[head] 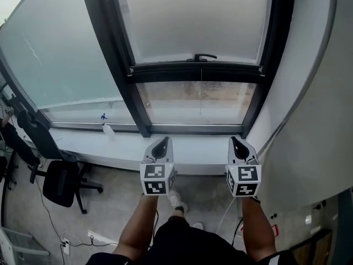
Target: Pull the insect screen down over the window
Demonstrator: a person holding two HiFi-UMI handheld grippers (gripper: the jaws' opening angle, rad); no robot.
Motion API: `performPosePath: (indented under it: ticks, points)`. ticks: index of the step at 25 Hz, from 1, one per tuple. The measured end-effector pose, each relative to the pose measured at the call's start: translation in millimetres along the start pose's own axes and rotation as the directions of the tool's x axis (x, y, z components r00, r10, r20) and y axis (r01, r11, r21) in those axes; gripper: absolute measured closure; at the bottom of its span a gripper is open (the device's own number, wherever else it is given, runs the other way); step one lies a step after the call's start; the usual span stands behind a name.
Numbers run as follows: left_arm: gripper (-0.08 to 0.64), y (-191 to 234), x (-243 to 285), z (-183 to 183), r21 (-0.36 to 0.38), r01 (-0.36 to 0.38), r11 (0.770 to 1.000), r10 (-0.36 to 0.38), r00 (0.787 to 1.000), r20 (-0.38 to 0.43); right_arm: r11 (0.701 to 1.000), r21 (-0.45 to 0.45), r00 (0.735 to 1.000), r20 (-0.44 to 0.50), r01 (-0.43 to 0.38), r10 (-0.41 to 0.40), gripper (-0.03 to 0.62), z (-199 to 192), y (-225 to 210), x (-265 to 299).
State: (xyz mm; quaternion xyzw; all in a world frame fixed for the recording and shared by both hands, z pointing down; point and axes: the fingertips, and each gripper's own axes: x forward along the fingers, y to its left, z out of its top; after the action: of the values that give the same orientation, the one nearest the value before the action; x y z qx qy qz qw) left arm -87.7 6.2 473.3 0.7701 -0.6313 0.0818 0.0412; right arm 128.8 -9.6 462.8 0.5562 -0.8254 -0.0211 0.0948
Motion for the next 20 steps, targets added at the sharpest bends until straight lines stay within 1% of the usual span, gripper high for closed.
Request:
performPosePath:
  ticks: [3, 7, 16, 20]
  points:
    - [0.557, -7.3, -18.2, 0.1, 0.02, -0.003, 1.0, 0.003, 1.0, 0.0, 1.0, 0.013, 1.0, 0.005, 0.001, -0.001, 0.586, -1.4, 3.0, -14.8]
    - [0.557, -13.0, -34.2, -2.4, 0.027, 0.002, 1.0, -0.002, 1.0, 0.0, 1.0, 0.028, 1.0, 0.006, 0.006, -0.007, 0.586, -4.5, 8.0, -28.0]
    - [0.557, -3.1, -57.3, -9.1, 0.017, 0.027, 0.999, -0.027, 1.0, -0.015, 0.999, 0.043, 0.999, -0.027, 0.032, -0.031, 0.586, -10.6, 31.8, -45.5]
    - [0.557, 7.4, -71.9, -16.5, 0.007, 0.036, 0.999, -0.036, 0.999, -0.028, 0.999, 0.026, 0.999, -0.042, 0.034, -0.033, 0.586, -10.0, 47.8, -56.0]
